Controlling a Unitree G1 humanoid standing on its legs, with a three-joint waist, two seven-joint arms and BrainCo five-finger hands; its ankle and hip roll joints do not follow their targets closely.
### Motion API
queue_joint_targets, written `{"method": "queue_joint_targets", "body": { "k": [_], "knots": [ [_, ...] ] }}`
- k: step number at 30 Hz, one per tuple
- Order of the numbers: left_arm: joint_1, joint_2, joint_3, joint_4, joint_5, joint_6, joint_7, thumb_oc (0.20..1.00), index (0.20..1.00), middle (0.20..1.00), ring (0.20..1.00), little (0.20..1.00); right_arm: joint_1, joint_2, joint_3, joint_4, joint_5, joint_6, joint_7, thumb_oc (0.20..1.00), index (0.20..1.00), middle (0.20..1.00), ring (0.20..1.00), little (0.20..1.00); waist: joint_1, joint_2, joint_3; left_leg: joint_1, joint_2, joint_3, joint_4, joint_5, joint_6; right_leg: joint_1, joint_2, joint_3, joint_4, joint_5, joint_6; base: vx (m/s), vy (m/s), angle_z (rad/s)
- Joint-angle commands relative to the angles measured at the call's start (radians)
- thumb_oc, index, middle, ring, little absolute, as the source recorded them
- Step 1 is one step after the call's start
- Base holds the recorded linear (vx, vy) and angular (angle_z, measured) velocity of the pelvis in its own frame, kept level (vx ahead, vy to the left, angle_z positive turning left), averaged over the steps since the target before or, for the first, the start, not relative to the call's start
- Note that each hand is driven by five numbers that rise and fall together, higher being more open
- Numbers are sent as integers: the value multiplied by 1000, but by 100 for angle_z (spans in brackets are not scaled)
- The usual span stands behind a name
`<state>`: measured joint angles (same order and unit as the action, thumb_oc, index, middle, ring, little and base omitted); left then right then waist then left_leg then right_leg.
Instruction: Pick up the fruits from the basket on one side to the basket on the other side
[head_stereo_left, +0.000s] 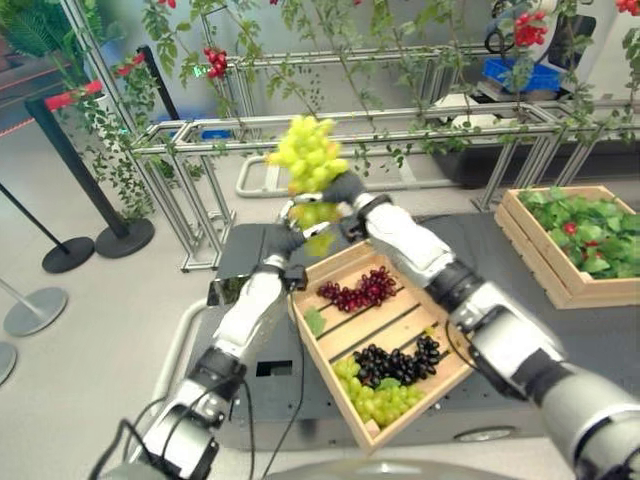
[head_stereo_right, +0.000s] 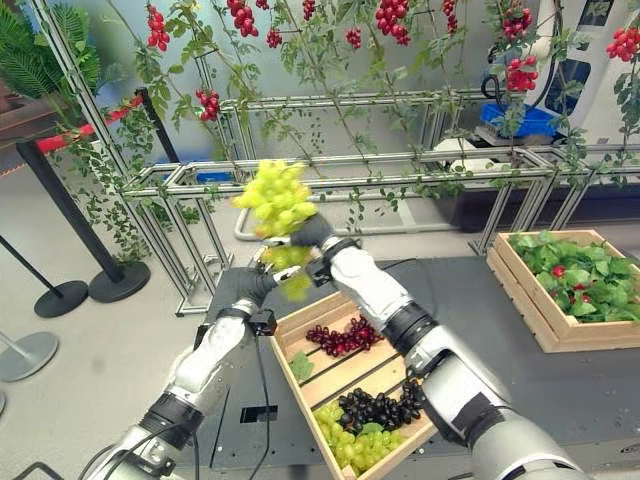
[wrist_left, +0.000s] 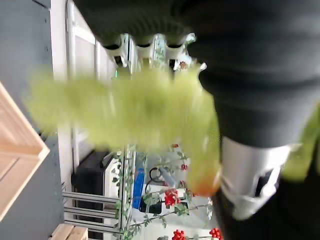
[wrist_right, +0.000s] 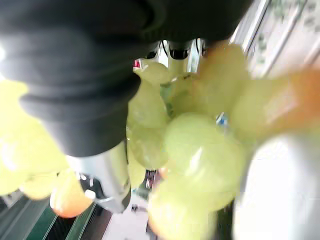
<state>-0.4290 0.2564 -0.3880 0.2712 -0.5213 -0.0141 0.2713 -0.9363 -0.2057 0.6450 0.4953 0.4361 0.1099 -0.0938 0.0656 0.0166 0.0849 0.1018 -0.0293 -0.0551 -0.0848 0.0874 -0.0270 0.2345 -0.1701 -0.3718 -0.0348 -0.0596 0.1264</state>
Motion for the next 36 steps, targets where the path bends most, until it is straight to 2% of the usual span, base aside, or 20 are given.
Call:
{"method": "queue_joint_targets", "body": {
  "k": [1, 5, 13, 20, 30, 31, 32, 36],
  "knots": [
    [-131, 5, -34, 71, 76, -43, 9, 1000, 1000, 1000, 1000, 1000, -86, 13, 6, -76, 26, -73, 13, 200, 200, 200, 200, 200, 4, -43, -56, -11, 4, -10, 151, -213, -40, -34, -90, -11, 84, -22, 39, 0, 0, 0],
    [-149, -8, -51, 84, 70, -46, 10, 1000, 1000, 1000, 1000, 1000, -86, 44, 25, -82, 39, -76, 17, 200, 200, 200, 200, 200, 3, -42, -56, -13, 2, -11, 152, -212, -38, -34, -89, -9, 84, -22, 39, 0, 0, 0],
    [-155, -37, -40, 103, 30, -51, 48, 1000, 1000, 1000, 1000, 1000, 11, 149, 47, -145, 177, -98, 6, 200, 200, 200, 200, 200, 2, -41, -47, -13, 0, -9, 152, -213, -34, -42, -94, -4, 92, -20, 40, 0, 0, 0],
    [-142, -46, 9, 96, 8, -72, 106, 1000, 1000, 1000, 1000, 1000, 107, 160, 69, -227, 197, -101, -1, 200, 200, 200, 200, 200, 2, -42, -37, -19, -2, -8, 157, -215, -33, -52, -97, -3, 101, -21, 43, 0, 0, 0],
    [-137, -59, 39, 49, -19, -102, 129, 1000, 1000, 1000, 1000, 1000, 175, 169, 62, -255, 247, -115, -10, 200, 200, 200, 200, 200, -3, -44, -31, -17, 1, -3, 155, -215, -33, -59, -98, 3, 105, -23, 42, -1, 0, -1],
    [-136, -58, 36, 47, -19, -100, 123, 661, 661, 661, 661, 661, 180, 167, 61, -256, 250, -116, -5, 200, 200, 200, 200, 200, -4, -44, -30, -18, 1, -4, 156, -215, -33, -61, -99, 4, 107, -23, 42, 0, 0, 0],
    [-130, -52, 36, 41, -16, -100, 112, 200, 200, 200, 200, 200, 188, 164, 63, -259, 253, -115, -1, 200, 200, 200, 200, 200, -5, -43, -29, -18, 0, -4, 156, -215, -33, -61, -98, 5, 106, -23, 42, 0, 0, 0],
    [-118, -51, 39, 41, -35, -103, 91, 200, 200, 200, 200, 200, 201, 163, 59, -253, 264, -115, 8, 200, 200, 200, 200, 200, -7, -42, -29, -16, 0, -2, 154, -216, -33, -60, -99, 6, 107, -23, 42, 0, 0, 0]
  ]
}}
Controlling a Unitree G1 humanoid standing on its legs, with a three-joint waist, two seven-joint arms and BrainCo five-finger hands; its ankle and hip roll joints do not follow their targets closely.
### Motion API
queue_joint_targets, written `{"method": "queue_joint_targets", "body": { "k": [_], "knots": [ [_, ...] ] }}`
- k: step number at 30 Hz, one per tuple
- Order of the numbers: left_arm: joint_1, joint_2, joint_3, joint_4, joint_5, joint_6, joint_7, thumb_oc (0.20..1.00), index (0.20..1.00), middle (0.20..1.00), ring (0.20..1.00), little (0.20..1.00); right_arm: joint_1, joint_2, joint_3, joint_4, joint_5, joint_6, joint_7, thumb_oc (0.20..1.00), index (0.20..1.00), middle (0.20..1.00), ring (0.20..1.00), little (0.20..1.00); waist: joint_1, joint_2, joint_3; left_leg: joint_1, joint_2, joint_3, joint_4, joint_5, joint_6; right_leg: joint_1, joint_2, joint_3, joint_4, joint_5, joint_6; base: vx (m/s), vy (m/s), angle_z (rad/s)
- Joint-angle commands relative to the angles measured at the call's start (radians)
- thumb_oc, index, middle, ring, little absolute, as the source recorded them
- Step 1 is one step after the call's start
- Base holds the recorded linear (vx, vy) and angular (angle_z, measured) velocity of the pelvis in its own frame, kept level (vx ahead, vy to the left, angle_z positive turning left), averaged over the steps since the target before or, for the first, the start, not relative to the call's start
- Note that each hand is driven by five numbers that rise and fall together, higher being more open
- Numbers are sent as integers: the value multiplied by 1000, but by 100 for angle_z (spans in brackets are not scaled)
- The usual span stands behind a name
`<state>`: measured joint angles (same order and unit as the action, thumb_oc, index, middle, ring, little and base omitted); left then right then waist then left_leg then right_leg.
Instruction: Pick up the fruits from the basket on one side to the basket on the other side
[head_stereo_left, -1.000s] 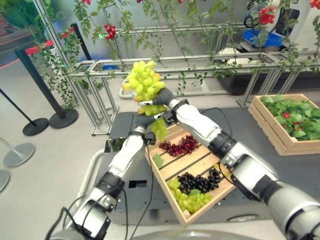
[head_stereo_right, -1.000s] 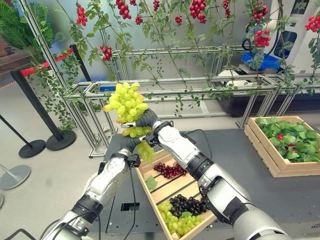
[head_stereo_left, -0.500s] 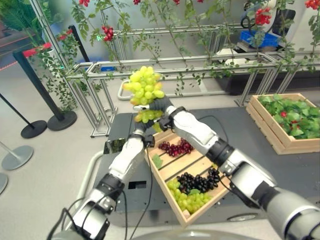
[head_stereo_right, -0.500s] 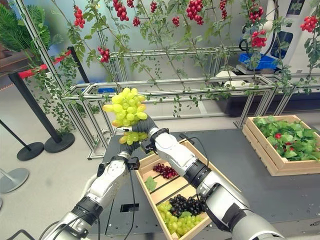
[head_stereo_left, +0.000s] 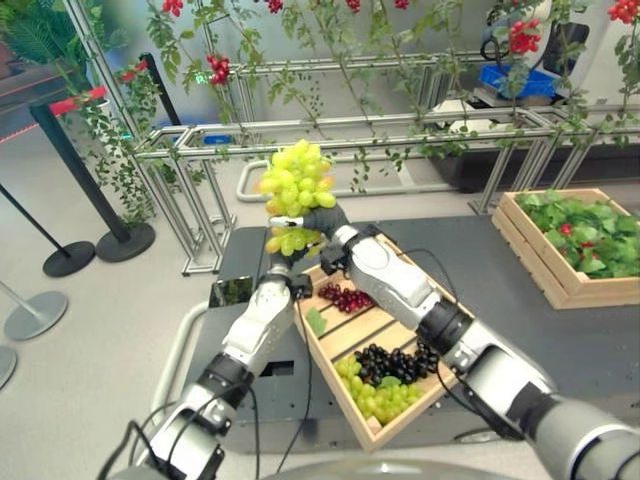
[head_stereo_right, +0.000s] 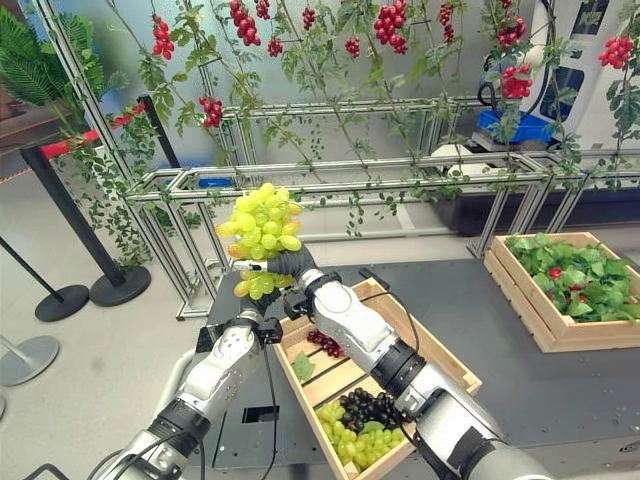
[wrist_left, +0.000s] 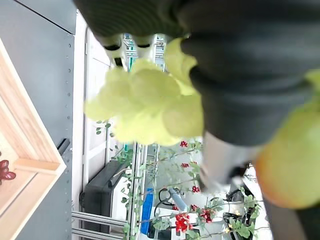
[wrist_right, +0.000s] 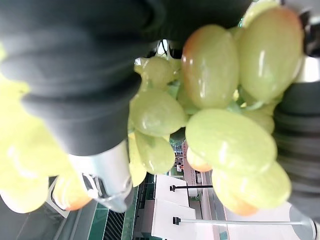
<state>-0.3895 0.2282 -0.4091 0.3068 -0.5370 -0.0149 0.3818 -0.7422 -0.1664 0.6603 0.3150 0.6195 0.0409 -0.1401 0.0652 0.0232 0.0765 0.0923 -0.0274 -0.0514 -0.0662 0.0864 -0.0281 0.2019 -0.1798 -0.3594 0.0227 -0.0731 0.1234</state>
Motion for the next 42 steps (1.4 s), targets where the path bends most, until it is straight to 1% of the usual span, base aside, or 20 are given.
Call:
{"method": "queue_joint_targets", "body": {
  "k": [1, 17, 18, 19, 20, 25, 26, 28, 29, 31, 32, 33, 34, 35, 36, 37, 39, 40, 41, 42],
  "knots": [
    [-158, -23, 60, 6, -20, -102, -19, 200, 200, 200, 200, 200, 7, 124, 44, -73, 80, -46, 54, 200, 200, 200, 200, 200, -6, -48, -21, -6, -1, -6, 135, -215, -32, -28, -89, -6, 49, -9, 45, 0, 0, 0],
    [-129, -27, 74, 6, -33, -98, -42, 200, 200, 200, 200, 200, 51, 113, 15, -67, 69, -43, 58, 200, 200, 200, 200, 200, -12, -44, -21, -5, -2, -8, 138, -217, -32, -27, -89, -9, 54, -11, 43, 1, -1, -1],
    [-128, -25, 76, 7, -32, -99, -42, 200, 200, 200, 200, 200, 53, 111, 14, -66, 63, -44, 60, 256, 256, 256, 256, 256, -12, -44, -22, -6, -1, -8, 139, -217, -32, -27, -89, -9, 54, -11, 43, 0, 0, 0],
    [-128, -25, 76, 7, -32, -99, -42, 200, 200, 200, 200, 200, 53, 111, 14, -66, 63, -44, 60, 736, 736, 736, 736, 736, -12, -44, -22, -6, -1, -8, 139, -217, -32, -27, -89, -9, 54, -11, 43, 0, 0, 0],
    [-121, -23, 82, 8, -29, -98, -45, 200, 200, 200, 200, 200, 62, 99, 10, -80, 45, -40, 62, 1000, 1000, 1000, 1000, 1000, -14, -44, -23, -4, 0, -7, 139, -218, -32, -26, -88, -9, 54, -13, 42, 0, 0, 0],
    [-98, -17, 100, -13, -16, -96, -43, 200, 200, 200, 200, 200, 79, 61, -10, -134, -18, -42, 66, 1000, 1000, 1000, 1000, 1000, -19, -41, -21, -2, 4, -4, 135, -217, -33, -27, -86, -7, 51, -12, 43, 0, 0, 0],
    [-81, -9, 116, -25, -9, -97, -43, 200, 200, 200, 200, 200, 82, 23, -30, -186, -91, -43, 62, 1000, 1000, 1000, 1000, 1000, -23, -41, -19, -3, 4, -3, 133, -217, -33, -29, -85, -5, 51, -12, 43, 0, 0, 0],
    [-73, -10, 121, -31, -5, -95, -41, 200, 200, 200, 200, 200, 92, 11, -43, -200, -103, -43, 62, 1000, 1000, 1000, 1000, 1000, -25, -41, -18, -3, 5, -1, 132, -217, -32, -31, -85, -4, 51, -11, 43, -2, -3, -2],
    [-55, -5, 142, -37, 1, -95, -36, 200, 200, 200, 200, 200, 110, -21, -75, -231, -148, -51, 57, 1000, 1000, 1000, 1000, 1000, -30, -39, -16, -3, 6, 0, 131, -216, -32, -34, -85, -2, 52, -12, 43, -5, -5, -7],
    [-33, 1, 160, -54, 6, -95, -36, 200, 200, 200, 200, 200, 136, -51, -107, -267, -176, -55, 53, 1000, 1000, 1000, 1000, 1000, -33, -38, -15, -2, 5, 0, 130, -217, -31, -37, -85, 1, 54, -12, 44, 0, -8, -9],
    [-32, 1, 159, -54, 6, -95, -36, 200, 200, 200, 200, 200, 138, -51, -107, -268, -177, -54, 53, 1000, 1000, 1000, 1000, 1000, -33, -38, -15, -2, 5, 0, 130, -217, -31, -37, -85, 1, 55, -13, 44, 6, -13, -5],
    [-1, 7, 184, -72, 10, -95, -37, 200, 200, 200, 200, 200, 181, -84, -147, -295, -203, -58, 47, 1000, 1000, 1000, 1000, 1000, -37, -38, -11, -1, 5, 1, 128, -218, -30, -37, -86, 3, 56, -12, 44, 0, 0, 0],
    [0, 7, 184, -73, 10, -94, -37, 200, 200, 200, 200, 200, 183, -84, -147, -296, -203, -58, 46, 1000, 1000, 1000, 1000, 1000, -37, -37, -12, 0, 5, 1, 128, -218, -30, -37, -86, 3, 56, -13, 44, 0, 0, 0],
    [22, 11, 196, -87, 10, -95, -38, 200, 200, 200, 200, 200, 205, -101, -173, -312, -214, -62, 41, 1000, 1000, 1000, 1000, 1000, -39, -36, -11, 0, 5, 1, 128, -218, -29, -40, -85, 4, 58, -14, 44, 0, 0, 0],
    [59, 18, 224, -115, 11, -96, -41, 200, 200, 200, 200, 200, 253, -124, -225, -338, -224, -70, 33, 1000, 1000, 1000, 1000, 1000, -43, -34, -6, 1, 6, 0, 127, -218, -29, -41, -85, 6, 60, -16, 43, 0, 0, 0],
    [61, 18, 224, -116, 11, -95, -41, 200, 200, 200, 200, 200, 255, -125, -225, -339, -224, -69, 33, 1000, 1000, 1000, 1000, 1000, -43, -34, -7, 1, 6, 0, 127, -218, -29, -41, -85, 6, 60, -16, 43, 0, 0, 0],
    [106, 21, 251, -143, 7, -97, -54, 200, 200, 200, 200, 200, 310, -146, -279, -355, -222, -77, 30, 1000, 1000, 1000, 1000, 1000, -47, -30, -2, -1, 7, 1, 126, -217, -29, -44, -85, 7, 62, -19, 41, 0, 0, 0],
    [153, 25, 276, -170, -3, -99, -75, 200, 200, 200, 200, 200, 364, -160, -330, -361, -212, -84, 29, 1000, 1000, 1000, 1000, 1000, -49, -24, 2, -2, 8, 1, 123, -215, -30, -47, -82, 8, 62, -22, 40, 0, 0, 0],
    [155, 25, 275, -171, -3, -99, -75, 200, 200, 200, 200, 200, 367, -161, -331, -363, -212, -84, 29, 1000, 1000, 1000, 1000, 1000, -49, -24, 1, -2, 8, 1, 123, -215, -30, -47, -82, 8, 62, -22, 40, 5, -37, -2],
    [196, 22, 299, -188, -6, -98, -93, 200, 200, 200, 200, 200, 413, -165, -370, -359, -214, -84, 32, 1000, 1000, 1000, 1000, 1000, -50, -20, 2, -5, 9, 0, 123, -213, -32, -47, -80, 7, 59, -23, 38, 0, 0, 0]
  ]
}}
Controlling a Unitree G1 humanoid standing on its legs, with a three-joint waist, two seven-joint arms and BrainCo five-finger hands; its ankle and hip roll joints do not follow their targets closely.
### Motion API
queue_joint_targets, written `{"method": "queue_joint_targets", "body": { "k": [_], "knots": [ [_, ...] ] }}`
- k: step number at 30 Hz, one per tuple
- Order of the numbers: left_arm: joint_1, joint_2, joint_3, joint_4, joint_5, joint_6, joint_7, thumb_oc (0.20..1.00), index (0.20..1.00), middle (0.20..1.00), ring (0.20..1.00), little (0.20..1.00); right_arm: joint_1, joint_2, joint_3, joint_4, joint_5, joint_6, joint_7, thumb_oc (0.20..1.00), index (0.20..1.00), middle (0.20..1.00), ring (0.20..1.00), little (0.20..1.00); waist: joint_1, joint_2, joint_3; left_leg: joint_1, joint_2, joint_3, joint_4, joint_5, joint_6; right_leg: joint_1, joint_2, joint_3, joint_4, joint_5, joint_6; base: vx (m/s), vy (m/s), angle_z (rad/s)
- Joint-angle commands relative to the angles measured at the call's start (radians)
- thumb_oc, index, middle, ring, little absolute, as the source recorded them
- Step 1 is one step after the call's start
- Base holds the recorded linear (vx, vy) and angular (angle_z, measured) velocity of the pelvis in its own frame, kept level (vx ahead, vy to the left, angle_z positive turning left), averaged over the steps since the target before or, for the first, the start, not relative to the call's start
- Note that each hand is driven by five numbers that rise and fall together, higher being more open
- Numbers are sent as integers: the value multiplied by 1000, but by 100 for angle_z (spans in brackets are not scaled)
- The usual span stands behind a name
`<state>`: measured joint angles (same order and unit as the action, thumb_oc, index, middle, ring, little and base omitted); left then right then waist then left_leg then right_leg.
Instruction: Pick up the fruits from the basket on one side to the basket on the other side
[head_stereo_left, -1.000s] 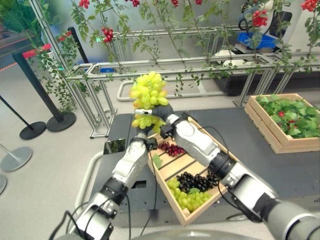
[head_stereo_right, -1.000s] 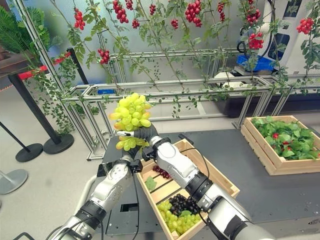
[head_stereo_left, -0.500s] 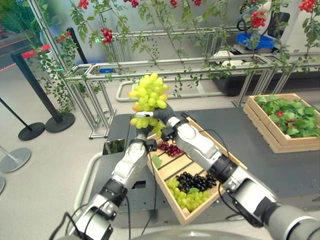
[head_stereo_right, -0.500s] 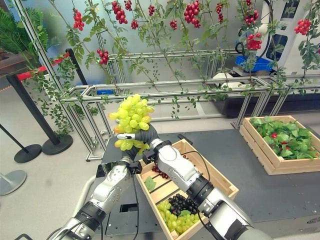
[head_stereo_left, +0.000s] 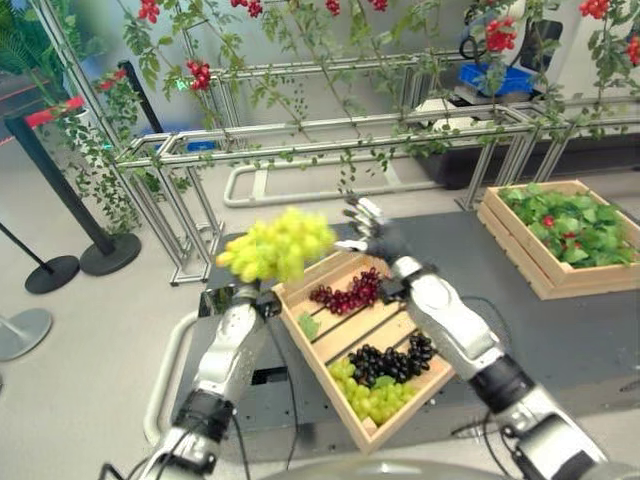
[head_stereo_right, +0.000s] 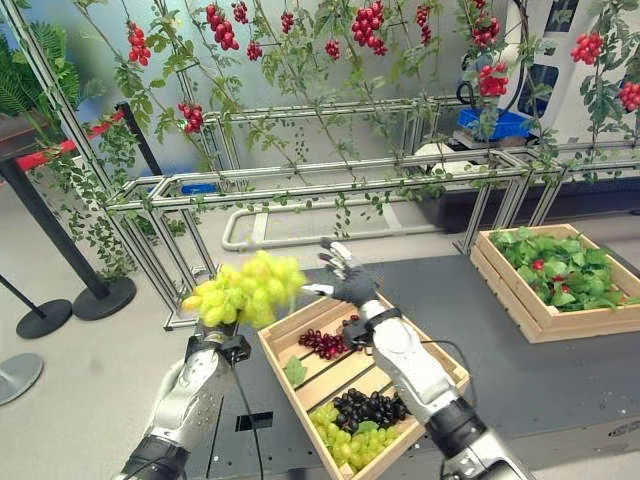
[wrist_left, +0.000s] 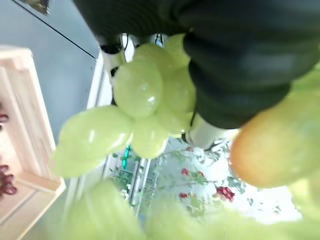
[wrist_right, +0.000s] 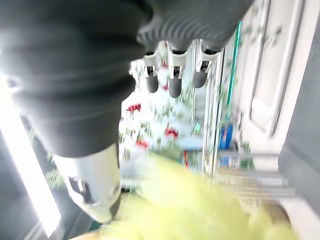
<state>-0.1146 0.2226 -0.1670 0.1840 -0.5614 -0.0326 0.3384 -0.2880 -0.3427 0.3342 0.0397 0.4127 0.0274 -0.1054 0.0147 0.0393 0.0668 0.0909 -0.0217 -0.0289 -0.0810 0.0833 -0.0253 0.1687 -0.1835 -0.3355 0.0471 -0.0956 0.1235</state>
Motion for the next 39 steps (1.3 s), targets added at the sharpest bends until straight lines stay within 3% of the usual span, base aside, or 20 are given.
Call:
{"method": "queue_joint_targets", "body": {
  "k": [1, 5, 12, 16, 20, 23, 25, 26, 27, 28, 29, 30, 31, 32, 34, 35, 36, 39],
  "knots": [
    [-79, 28, 57, -66, 18, -81, -50, 200, 200, 200, 200, 200, -41, 11, -44, -84, -8, -71, -3, 1000, 1000, 1000, 1000, 1000, 1, -36, 11, -4, 3, -22, 138, -210, -35, -14, -76, -17, 34, -1, 38, 0, 0, 0],
    [21, 19, 107, -108, 2, -78, -94, 200, 200, 200, 200, 200, 55, 3, -125, -60, 6, -72, 6, 1000, 1000, 1000, 1000, 1000, 2, -20, 16, -13, 11, -24, 136, -200, -44, -17, -63, -19, 19, -3, 28, -7, -42, -1],
    [117, 7, 140, -141, -22, -81, -141, 200, 200, 200, 200, 200, 107, -4, -155, -47, 12, -72, 37, 1000, 1000, 1000, 1000, 1000, 14, -10, 35, -49, 36, -44, 128, -159, -72, -35, -27, -30, -16, 3, 4, -48, -90, 0],
    [157, -7, 160, -145, -49, -83, -155, 200, 200, 200, 200, 200, 123, -12, -154, -37, 6, -73, 44, 1000, 1000, 1000, 1000, 1000, 30, -4, 57, -76, 58, -62, 123, -121, -95, -43, 0, -48, -51, 10, -13, -77, -111, 2],
    [205, -20, 179, -179, -65, -96, -166, 200, 200, 200, 200, 200, 123, -20, -147, -22, 7, -82, 49, 1000, 1000, 1000, 1000, 1000, 54, 6, 104, -132, 107, -99, 128, -51, -145, -52, 48, -67, -104, 12, -38, -110, -144, 17],
    [225, -25, 187, -201, -62, -99, -171, 200, 200, 200, 200, 200, 131, -30, -153, -30, -11, -89, 47, 1000, 1000, 1000, 1000, 1000, 65, 14, 123, -161, 128, -109, 116, -8, -164, -59, 62, -84, -121, 15, -42, -117, -72, 17],
    [227, -37, 187, -204, -51, -104, -186, 200, 200, 200, 200, 200, 151, -46, -190, -61, -45, -110, 33, 1000, 1000, 1000, 1000, 1000, 46, 11, 156, -217, 172, 76, 174, 26, -150, -83, 34, -155, -121, 20, -40, -219, -47, 42],
    [225, -37, 186, -203, -51, -104, -186, 200, 200, 200, 200, 200, 151, -46, -191, -61, -45, -110, 33, 1000, 1000, 1000, 1000, 1000, 45, 11, 151, -227, 170, 75, 176, 29, -148, -90, 33, -157, -122, 25, -39, -165, -104, 118],
    [222, -39, 189, -201, -54, -107, -195, 200, 200, 200, 200, 200, 148, -44, -196, -71, -58, -114, 27, 1000, 1000, 1000, 1000, 1000, 39, 6, 152, -225, 184, 131, 219, 0, -144, -104, 23, -183, -119, 26, -41, -147, -117, 125],
    [228, -38, 190, -204, -54, -112, -210, 200, 200, 200, 200, 200, 145, -38, -193, -70, -64, -120, 25, 1000, 1000, 1000, 1000, 1000, 40, 2, 151, -208, 176, 123, 254, -46, -135, -119, 19, -187, -115, 33, -44, -176, -159, 85],
    [236, -38, 191, -206, -50, -115, -216, 200, 200, 200, 200, 200, 152, -34, -193, -70, -65, -120, 30, 1000, 1000, 1000, 1000, 1000, 41, -3, 147, -191, 160, 112, 268, -80, -133, -123, 16, -187, -117, 38, -44, -220, -142, 3],
    [250, -47, 191, -209, -58, -111, -222, 200, 200, 200, 200, 200, 169, -19, -199, -73, -61, -122, 35, 1000, 1000, 1000, 1000, 1000, 41, -16, 142, -159, 121, 102, 324, -163, -120, -116, 1, -206, -117, 46, -44, -153, -88, -19],
    [251, -47, 191, -210, -58, -111, -222, 200, 200, 200, 200, 200, 170, -18, -199, -73, -62, -122, 35, 1000, 1000, 1000, 1000, 1000, 40, -15, 142, -161, 121, 100, 329, -166, -119, -114, 2, -208, -117, 46, -43, -249, -94, 1],
    [260, -55, 193, -207, -56, -109, -228, 200, 200, 200, 200, 200, 180, -10, -211, -79, -59, -127, 38, 1000, 1000, 1000, 1000, 1000, 32, -20, 136, -127, 80, 103, 404, -224, -111, -114, -9, -243, -107, 52, -51, -189, -47, 49],
    [274, -64, 197, -209, -55, -108, -237, 200, 200, 200, 200, 200, 189, -7, -220, -81, -53, -128, 44, 1000, 1000, 1000, 1000, 1000, 27, -15, 126, -78, 33, 90, 437, -274, -101, -122, -13, -275, -94, 55, -60, -169, -32, 131],
    [275, -64, 197, -209, -55, -108, -237, 200, 200, 200, 200, 200, 190, -7, -220, -81, -53, -128, 44, 1000, 1000, 1000, 1000, 1000, 25, -13, 126, -78, 34, 88, 439, -276, -101, -120, -12, -277, -93, 54, -60, -141, 55, 130],
    [277, -68, 200, -209, -45, -110, -232, 200, 200, 200, 200, 200, 199, -3, -227, -80, -55, -129, 47, 1000, 1000, 1000, 1000, 1000, 22, -3, 114, -24, -5, 50, 402, -319, -83, -146, -11, -287, -71, 60, -60, -91, 60, 81],
    [275, -62, 201, -219, -22, -105, -229, 200, 200, 200, 200, 200, 201, 5, -243, -82, -48, -129, 41, 1000, 1000, 1000, 1000, 1000, 9, 3, 107, 13, 2, 61, 329, -358, -51, -182, -40, -319, -40, 92, -46, -181, 127, 84]
  ]
}}
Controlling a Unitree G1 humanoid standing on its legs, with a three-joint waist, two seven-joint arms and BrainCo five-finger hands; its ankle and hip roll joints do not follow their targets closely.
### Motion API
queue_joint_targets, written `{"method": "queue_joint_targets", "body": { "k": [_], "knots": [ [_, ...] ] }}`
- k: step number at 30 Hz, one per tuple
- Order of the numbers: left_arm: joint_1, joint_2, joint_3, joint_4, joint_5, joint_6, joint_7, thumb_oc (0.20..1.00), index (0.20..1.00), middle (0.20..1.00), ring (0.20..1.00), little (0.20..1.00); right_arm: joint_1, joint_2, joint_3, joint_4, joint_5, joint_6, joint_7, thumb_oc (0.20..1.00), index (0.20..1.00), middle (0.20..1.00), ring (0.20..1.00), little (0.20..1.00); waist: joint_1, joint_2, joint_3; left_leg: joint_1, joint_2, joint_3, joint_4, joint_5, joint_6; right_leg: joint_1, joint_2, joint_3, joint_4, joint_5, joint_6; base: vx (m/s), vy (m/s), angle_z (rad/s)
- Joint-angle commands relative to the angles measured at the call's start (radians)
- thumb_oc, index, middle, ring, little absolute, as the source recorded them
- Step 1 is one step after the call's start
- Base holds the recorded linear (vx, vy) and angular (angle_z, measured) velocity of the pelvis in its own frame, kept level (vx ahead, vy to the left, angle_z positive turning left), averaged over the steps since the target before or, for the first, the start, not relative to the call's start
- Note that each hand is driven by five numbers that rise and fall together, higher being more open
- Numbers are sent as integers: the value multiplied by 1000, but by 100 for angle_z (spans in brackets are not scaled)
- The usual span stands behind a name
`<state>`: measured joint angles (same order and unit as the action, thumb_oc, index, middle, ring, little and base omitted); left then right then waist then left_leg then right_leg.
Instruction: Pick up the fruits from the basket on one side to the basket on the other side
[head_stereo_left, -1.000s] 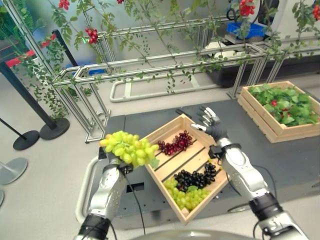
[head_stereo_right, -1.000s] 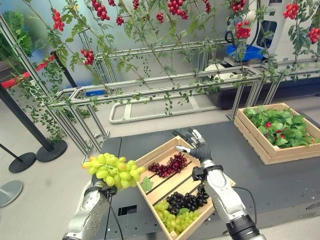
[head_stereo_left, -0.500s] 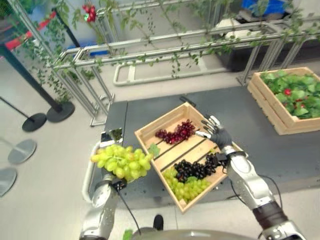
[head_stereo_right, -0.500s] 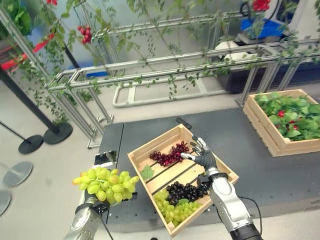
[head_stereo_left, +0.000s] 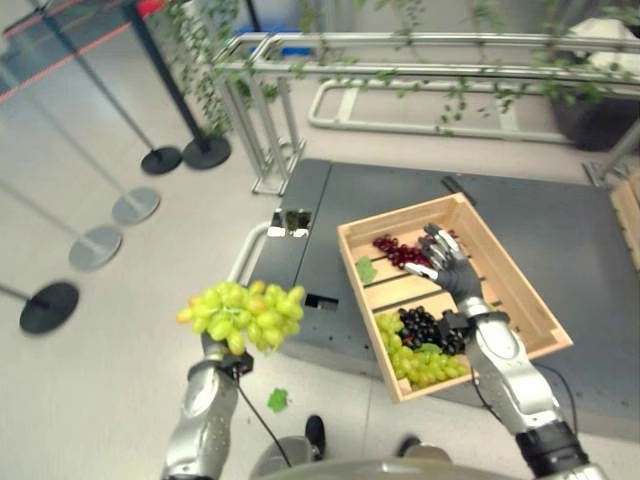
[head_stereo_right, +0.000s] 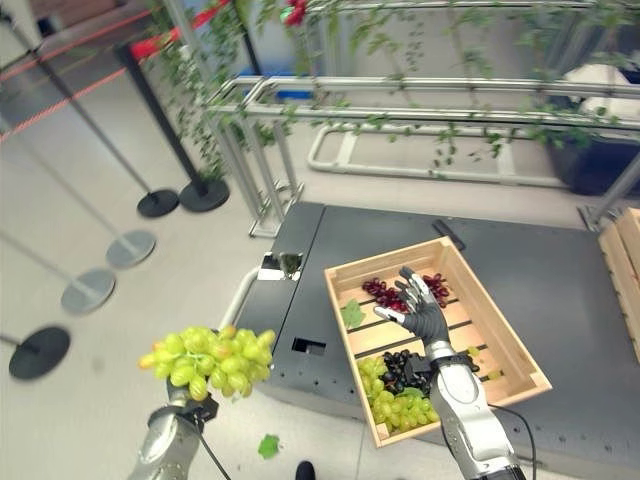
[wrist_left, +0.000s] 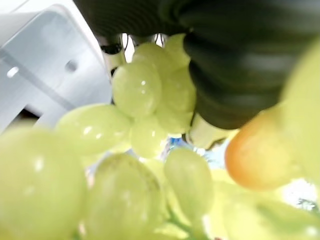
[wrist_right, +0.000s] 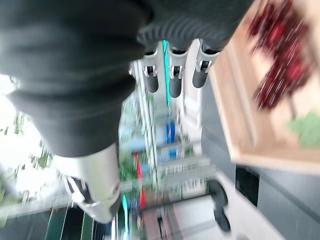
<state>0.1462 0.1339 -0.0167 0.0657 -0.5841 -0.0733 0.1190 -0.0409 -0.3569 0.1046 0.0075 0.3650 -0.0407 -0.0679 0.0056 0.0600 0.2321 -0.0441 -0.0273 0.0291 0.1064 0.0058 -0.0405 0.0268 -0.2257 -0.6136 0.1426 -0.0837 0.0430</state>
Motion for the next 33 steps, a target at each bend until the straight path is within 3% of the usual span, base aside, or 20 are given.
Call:
{"method": "queue_joint_targets", "body": {
  "k": [1, 4, 5, 9, 10, 11, 12, 13, 15, 17, 18, 19, 21, 22, 25, 28, 30, 31, 32, 33],
  "knots": [
    [15, 26, 51, -101, 1, -64, -10, 200, 200, 200, 200, 200, -46, 19, -13, -50, -1, -61, 4, 1000, 1000, 1000, 1000, 1000, 18, -18, -59, 150, 7, 2, 137, -278, -36, -40, 1, -41, -136, 81, 36, -36, 85, -16],
    [30, 33, 56, -119, 39, -58, -13, 200, 200, 200, 200, 200, -13, 34, -28, -60, -8, -59, 13, 1000, 1000, 1000, 1000, 1000, 12, -16, -68, 202, 14, -3, 27, -294, -7, -76, -21, -37, -122, 129, 80, -166, 150, 29],
    [29, 42, 57, -125, 60, -55, -10, 200, 200, 200, 200, 200, -3, 48, -32, -60, -7, -57, 13, 1000, 1000, 1000, 1000, 1000, 11, -33, -60, 194, 2, -10, -16, -270, 6, -101, -52, -40, -123, 172, 101, -256, 188, 40],
    [35, 58, 67, -136, 93, -50, -5, 200, 200, 200, 200, 200, 1, 68, -25, -54, -15, -49, 18, 1000, 1000, 1000, 1000, 1000, 17, -67, -37, 195, -13, -20, -90, -218, 18, -133, -85, -16, -126, 221, 137, -260, 180, 17],
    [27, 69, 65, -129, 114, -52, 3, 200, 200, 200, 200, 200, 0, 79, -26, -55, -36, -47, 12, 1000, 1000, 1000, 1000, 1000, -2, -88, -8, 190, -35, -37, -106, -179, 37, -181, -109, 79, -70, 244, 153, -337, 193, -8],
    [26, 69, 65, -128, 114, -52, 3, 200, 200, 200, 200, 200, -1, 79, -26, -54, -37, -47, 12, 1000, 1000, 1000, 1000, 1000, 1, -90, -8, 190, -37, -34, -106, -179, 38, -186, -112, 84, -63, 240, 153, -438, 204, 12],
    [10, 77, 57, -110, 114, -60, 8, 200, 200, 200, 200, 200, -9, 81, -24, -56, -43, -46, 15, 1000, 1000, 1000, 1000, 1000, -1, -88, 2, 160, -36, -46, -91, -158, 46, -183, -63, 218, -5, 172, 138, -325, 139, 35],
    [3, 83, 50, -108, 117, -61, 12, 200, 200, 200, 200, 200, -10, 77, -25, -66, -48, -51, 14, 1000, 1000, 1000, 1000, 1000, 1, -85, 5, 133, -38, -58, -79, -138, 58, -180, -26, 278, 63, 132, 127, -334, 136, 40],
    [2, 87, 48, -109, 126, -60, 7, 200, 200, 200, 200, 200, -6, 75, -27, -71, -44, -52, 21, 1000, 1000, 1000, 1000, 1000, 5, -83, -7, 113, -33, -64, -78, -119, 62, -182, -9, 312, 102, 104, 116, -161, 75, 30],
    [5, 90, 39, -109, 137, -59, 6, 200, 200, 200, 200, 200, 2, 72, -29, -72, -45, -53, 29, 1000, 1000, 1000, 1000, 1000, 16, -79, -24, 78, -28, -91, -73, -89, 68, -139, 55, 369, 156, 26, 105, -231, 63, 21],
    [4, 95, 29, -99, 139, -55, 8, 200, 200, 200, 200, 200, 6, 68, -30, -78, -57, -55, 28, 1000, 1000, 1000, 1000, 1000, 19, -81, -45, 42, -33, -134, -68, -61, 71, -101, 152, 473, 196, -63, 94, -197, 22, 38],
    [3, 95, 29, -99, 139, -55, 8, 200, 200, 200, 200, 200, 6, 68, -30, -79, -57, -55, 28, 1000, 1000, 1000, 1000, 1000, 19, -80, -47, 37, -32, -134, -68, -57, 70, -104, 154, 473, 192, -57, 94, -173, -2, 65],
    [4, 96, 19, -90, 140, -51, 13, 200, 200, 200, 200, 200, 8, 62, -29, -86, -61, -61, 25, 1000, 1000, 1000, 1000, 1000, 10, -84, -60, -5, -55, -193, -42, -33, 73, -77, 263, 617, 216, -116, 65, -121, -45, 104],
    [6, 97, 21, -96, 138, -52, 13, 200, 200, 200, 200, 200, 7, 63, -23, -91, -51, -63, 23, 1000, 1000, 1000, 1000, 1000, 16, -86, -64, -24, -73, -216, -32, -19, 70, -54, 286, 662, 202, -130, 45, -101, -85, 133],
    [13, 95, 38, -120, 135, -54, 21, 200, 200, 200, 200, 200, -21, 61, 10, -77, -22, -66, 17, 1000, 1000, 1000, 1000, 1000, 52, -95, -62, -84, -114, -262, -15, 15, 52, 41, 268, 674, 21, -146, 6, -159, -162, 90],
    [32, 84, 55, -134, 94, -63, 27, 200, 200, 200, 200, 200, -55, 35, 30, -83, -26, -59, 23, 1000, 1000, 1000, 1000, 1000, 110, -75, -52, -164, -96, -288, -8, 79, 4, 81, 253, 657, -100, -120, -6, -207, -115, 38],
    [36, 64, 57, -132, 65, -64, 30, 200, 200, 200, 200, 200, -56, 13, 21, -99, -34, -60, 19, 1000, 1000, 1000, 1000, 1000, 114, -44, -29, -207, -64, -288, -20, 119, -44, 98, 240, 606, -170, -93, -6, -297, -13, 60],
    [35, 58, 56, -129, 67, -62, 31, 200, 200, 200, 200, 200, -49, 6, 3, -107, -43, -65, 9, 1000, 1000, 1000, 1000, 1000, 97, -38, -12, -221, -36, -196, -11, 102, -35, 99, 222, 559, -176, -88, -1, -476, 1, 138],
    [34, 60, 50, -122, 74, -60, 22, 200, 200, 200, 200, 200, -51, 8, -3, -112, -52, -72, -11, 1000, 1000, 1000, 1000, 1000, 77, -34, -1, -214, 21, -46, 53, 59, -31, 79, 190, 459, -169, -74, 9, -404, 7, 142],
    [34, 60, 51, -122, 74, -60, 22, 200, 200, 200, 200, 200, -52, 7, -3, -112, -52, -72, -11, 1000, 1000, 1000, 1000, 1000, 76, -32, -2, -218, 22, -47, 54, 62, -31, 76, 192, 458, -170, -71, 9, -351, -14, 152]
  ]
}}
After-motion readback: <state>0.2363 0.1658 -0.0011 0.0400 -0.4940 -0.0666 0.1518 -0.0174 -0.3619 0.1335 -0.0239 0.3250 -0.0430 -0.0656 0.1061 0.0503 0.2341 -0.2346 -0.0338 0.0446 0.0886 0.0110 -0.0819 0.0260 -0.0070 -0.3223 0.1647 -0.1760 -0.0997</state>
